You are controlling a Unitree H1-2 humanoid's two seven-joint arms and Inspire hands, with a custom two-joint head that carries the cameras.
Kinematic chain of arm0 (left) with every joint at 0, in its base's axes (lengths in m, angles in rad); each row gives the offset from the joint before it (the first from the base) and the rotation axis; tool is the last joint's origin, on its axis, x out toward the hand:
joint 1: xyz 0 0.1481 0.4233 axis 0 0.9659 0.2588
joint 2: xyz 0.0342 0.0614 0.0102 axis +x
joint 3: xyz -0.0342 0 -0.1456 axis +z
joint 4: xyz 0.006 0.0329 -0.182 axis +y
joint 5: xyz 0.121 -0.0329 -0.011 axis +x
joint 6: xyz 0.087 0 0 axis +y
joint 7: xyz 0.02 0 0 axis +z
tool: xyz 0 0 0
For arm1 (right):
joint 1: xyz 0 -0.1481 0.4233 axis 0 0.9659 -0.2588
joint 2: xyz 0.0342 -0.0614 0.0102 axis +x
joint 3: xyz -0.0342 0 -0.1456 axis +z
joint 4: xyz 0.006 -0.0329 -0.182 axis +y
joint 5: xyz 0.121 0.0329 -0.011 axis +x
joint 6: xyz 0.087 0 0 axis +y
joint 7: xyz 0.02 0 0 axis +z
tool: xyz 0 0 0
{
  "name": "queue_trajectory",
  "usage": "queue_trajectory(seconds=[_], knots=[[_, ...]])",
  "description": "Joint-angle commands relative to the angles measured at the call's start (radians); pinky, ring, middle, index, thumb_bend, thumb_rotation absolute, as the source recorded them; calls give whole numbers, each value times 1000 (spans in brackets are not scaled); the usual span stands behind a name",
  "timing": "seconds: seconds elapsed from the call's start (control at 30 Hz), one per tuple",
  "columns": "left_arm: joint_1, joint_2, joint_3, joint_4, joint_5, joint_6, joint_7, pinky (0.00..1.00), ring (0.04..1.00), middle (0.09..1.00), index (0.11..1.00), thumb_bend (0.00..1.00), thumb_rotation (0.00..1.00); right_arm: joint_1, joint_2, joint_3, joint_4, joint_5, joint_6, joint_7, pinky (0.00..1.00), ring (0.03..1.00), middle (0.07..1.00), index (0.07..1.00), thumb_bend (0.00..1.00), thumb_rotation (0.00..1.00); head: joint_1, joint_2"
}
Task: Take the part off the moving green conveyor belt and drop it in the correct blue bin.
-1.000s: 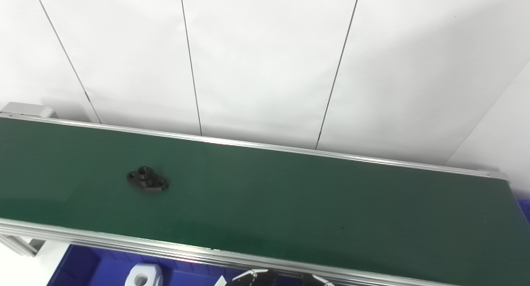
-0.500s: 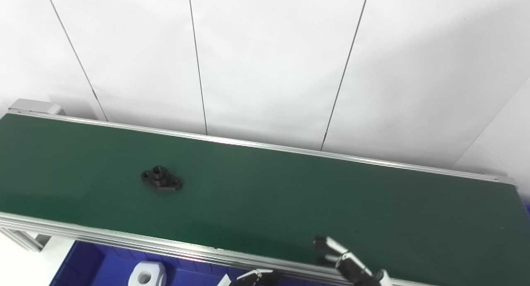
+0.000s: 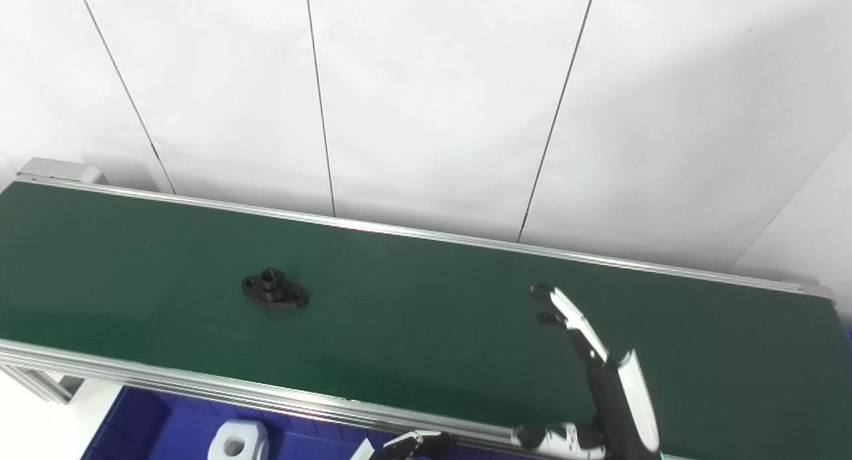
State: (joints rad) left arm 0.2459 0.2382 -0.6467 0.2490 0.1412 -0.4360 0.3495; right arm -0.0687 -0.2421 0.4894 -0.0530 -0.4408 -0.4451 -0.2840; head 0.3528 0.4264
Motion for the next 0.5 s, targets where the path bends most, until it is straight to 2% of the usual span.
queue_trajectory(seconds=[0.0, 0.13, 0.33, 0.47], knots=[[-11, -5, -4, -7, -1, -34, 3, 639, 754, 780, 752, 864, 886, -48, 27, -24, 8, -61, -24, -30, 716, 860, 885, 870, 878, 798, 1, 1], [-18, -4, -11, -1, 5, -34, 11, 646, 757, 781, 755, 858, 886, -99, 59, -64, 48, -153, -14, -12, 673, 843, 878, 882, 911, 838, -1, 0], [-25, -3, -21, 5, 11, -34, 22, 643, 755, 783, 758, 853, 893, -158, 86, -93, 97, -308, 23, -3, 822, 862, 877, 875, 920, 866, 0, -1], [-29, -7, -23, 11, 12, -34, 25, 641, 752, 781, 756, 858, 892, -188, 104, -98, 137, -361, 31, -6, 861, 869, 876, 865, 908, 849, 2, -3]])
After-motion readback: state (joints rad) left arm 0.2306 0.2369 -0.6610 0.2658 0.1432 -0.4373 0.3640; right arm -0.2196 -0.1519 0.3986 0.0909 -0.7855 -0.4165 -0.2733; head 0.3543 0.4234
